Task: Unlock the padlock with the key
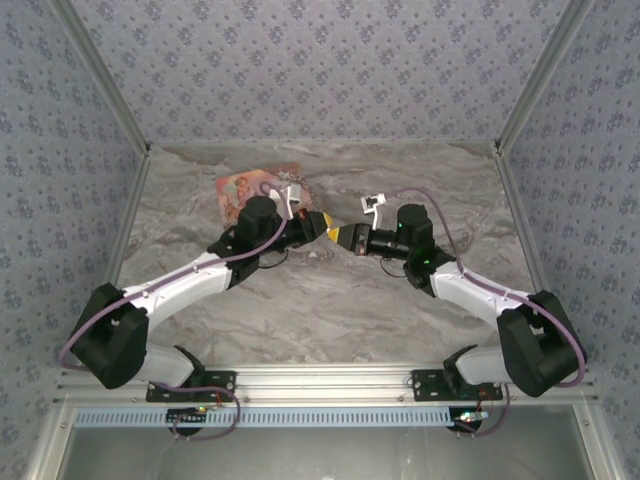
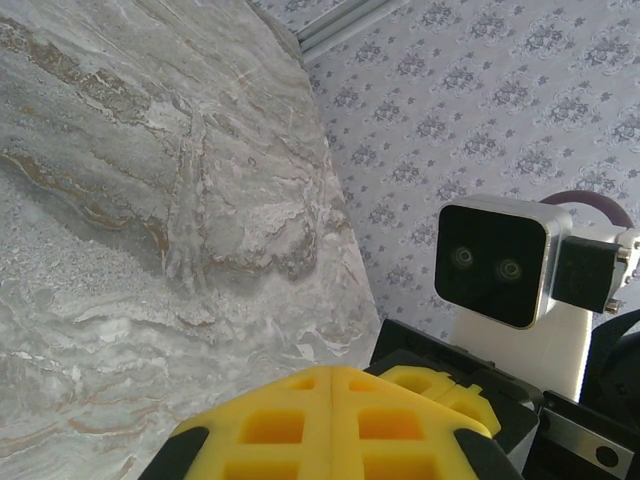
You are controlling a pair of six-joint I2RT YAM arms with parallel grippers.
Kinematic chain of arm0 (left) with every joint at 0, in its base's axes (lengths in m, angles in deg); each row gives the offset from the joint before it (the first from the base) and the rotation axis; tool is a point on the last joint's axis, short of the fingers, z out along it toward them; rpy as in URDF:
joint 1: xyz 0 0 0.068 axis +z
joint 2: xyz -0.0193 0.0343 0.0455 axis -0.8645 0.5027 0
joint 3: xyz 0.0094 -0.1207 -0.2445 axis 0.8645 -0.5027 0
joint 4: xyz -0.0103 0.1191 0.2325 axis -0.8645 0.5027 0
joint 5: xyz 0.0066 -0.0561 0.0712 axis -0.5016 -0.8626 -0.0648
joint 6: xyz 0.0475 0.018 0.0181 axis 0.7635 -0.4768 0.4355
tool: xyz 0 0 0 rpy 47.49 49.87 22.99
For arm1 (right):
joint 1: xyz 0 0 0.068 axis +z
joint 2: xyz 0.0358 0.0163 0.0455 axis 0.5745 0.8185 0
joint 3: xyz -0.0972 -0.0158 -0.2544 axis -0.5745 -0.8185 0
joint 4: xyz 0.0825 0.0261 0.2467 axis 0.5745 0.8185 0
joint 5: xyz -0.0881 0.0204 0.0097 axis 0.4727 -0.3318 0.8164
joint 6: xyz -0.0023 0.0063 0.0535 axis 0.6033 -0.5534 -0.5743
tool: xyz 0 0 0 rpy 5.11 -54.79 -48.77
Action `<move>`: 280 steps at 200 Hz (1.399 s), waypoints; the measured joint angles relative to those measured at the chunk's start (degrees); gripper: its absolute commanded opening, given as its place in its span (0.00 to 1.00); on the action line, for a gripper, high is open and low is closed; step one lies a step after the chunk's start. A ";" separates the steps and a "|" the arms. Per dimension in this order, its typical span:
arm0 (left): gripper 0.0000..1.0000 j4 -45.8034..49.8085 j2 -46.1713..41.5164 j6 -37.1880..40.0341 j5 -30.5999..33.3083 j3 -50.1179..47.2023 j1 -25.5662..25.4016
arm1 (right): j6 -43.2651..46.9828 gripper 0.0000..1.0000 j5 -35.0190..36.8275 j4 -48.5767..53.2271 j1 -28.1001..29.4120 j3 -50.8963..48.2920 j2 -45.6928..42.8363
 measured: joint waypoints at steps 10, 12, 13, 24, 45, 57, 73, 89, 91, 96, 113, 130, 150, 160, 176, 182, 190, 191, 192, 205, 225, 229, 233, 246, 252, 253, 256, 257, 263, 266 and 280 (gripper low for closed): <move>0.15 0.20 0.00 0.48 0.02 0.02 0.00 | 0.13 0.00 0.07 0.17 -0.02 -0.02 0.00; 0.15 0.24 0.00 0.48 0.04 0.02 0.00 | 0.17 0.00 0.07 0.20 -0.02 -0.02 0.00; 0.16 0.31 0.00 0.59 0.02 0.04 0.00 | 0.17 0.00 0.07 0.22 -0.02 0.00 0.00; 0.28 1.22 -0.02 1.40 0.00 0.24 0.04 | 0.44 0.00 0.63 0.83 -0.02 0.00 -0.02; 0.60 5.01 -0.50 3.43 0.24 1.66 1.29 | 1.53 0.00 1.97 3.39 -0.42 -0.02 -0.33; 0.72 7.65 -1.81 5.01 0.90 2.14 3.02 | 2.60 0.00 2.91 5.44 -0.55 -0.02 -0.94; 0.85 12.61 -4.83 7.28 3.30 2.49 6.51 | 4.37 0.00 4.35 8.59 -0.68 -0.02 -2.25; 0.97 18.75 -7.89 11.10 6.84 3.52 10.80 | 5.97 0.00 5.44 11.34 -0.74 -0.02 -3.48; 0.99 19.61 -8.17 11.02 7.39 3.69 11.41 | 6.16 0.00 5.62 11.63 -0.74 -0.02 -3.61; 0.99 21.44 -8.87 12.48 8.61 4.11 12.87 | 6.56 0.00 5.79 12.33 -0.74 -0.02 -3.89; 1.00 27.36 -10.38 15.34 12.72 5.55 18.36 | 7.78 0.00 6.49 14.29 -0.74 -0.02 -4.42; 0.99 32.22 -10.34 18.51 16.48 6.62 24.22 | 8.59 0.00 7.02 15.91 -0.72 -0.02 -4.46; 0.99 36.39 -7.80 21.86 19.12 8.20 30.38 | 9.09 0.00 7.34 17.27 -0.72 -0.02 -4.46; 1.00 37.55 -5.07 23.21 19.12 9.62 32.89 | 9.27 0.00 7.39 17.81 -0.72 0.00 -4.46; 1.00 38.05 0.66 24.92 18.29 12.02 36.02 | 9.94 0.00 7.63 18.78 -0.61 0.00 -4.46; 0.99 38.12 3.17 25.55 17.84 13.07 36.94 | 10.29 0.00 7.72 19.23 -0.61 0.04 -4.46; 0.99 38.16 6.19 26.21 17.35 14.32 37.75 | 10.60 0.00 7.78 19.61 -0.59 0.09 -4.46; 1.00 38.14 6.82 26.29 17.14 14.58 37.88 | 10.62 0.00 7.78 19.65 -0.57 0.09 -4.46; 1.00 38.14 7.08 26.36 17.07 14.71 37.92 | 10.67 0.00 7.78 19.74 -0.55 0.09 -4.46; 0.99 37.77 12.09 27.15 15.45 16.59 38.64 | 11.02 0.00 7.80 20.09 -0.44 0.17 -4.46; 0.99 36.65 19.19 27.63 11.78 19.63 39.01 | 11.41 0.00 7.80 20.31 -0.24 0.39 -4.48; 0.99 36.26 20.31 27.65 11.13 20.15 39.01 | 11.47 0.00 7.80 20.39 -0.22 0.42 -4.48; 1.00 35.95 21.62 27.65 10.38 20.81 39.01 | 11.63 0.00 7.80 20.41 -0.22 0.42 -4.48; 0.99 34.82 24.92 27.63 8.22 22.60 39.01 | 11.72 0.00 7.80 20.81 -0.17 0.42 -4.59; 0.99 34.10 26.08 27.63 7.32 23.26 39.01 | 11.87 0.00 7.82 20.90 -0.11 0.42 -4.63; 0.99 34.03 26.18 27.63 7.21 23.32 39.01 | 11.85 0.00 7.82 20.92 -0.11 0.42 -4.63; 0.99 33.55 26.82 27.63 6.62 23.67 39.01 | 11.91 0.00 7.82 21.00 -0.11 0.42 -4.72; 0.99 33.48 26.93 27.63 6.54 23.71 39.01 | 11.91 0.00 7.82 21.03 -0.11 0.42 -4.72; 0.99 32.83 27.89 27.63 5.53 24.30 39.01 | 12.07 0.00 7.85 21.16 -0.07 0.42 -4.85; 0.98 32.65 28.30 27.63 5.05 24.65 39.01 | 12.07 0.00 7.87 21.22 -0.07 0.42 -4.94; 0.93 31.58 29.75 27.69 3.19 25.88 39.01 | 12.13 0.00 8.11 21.64 -0.07 0.42 -5.46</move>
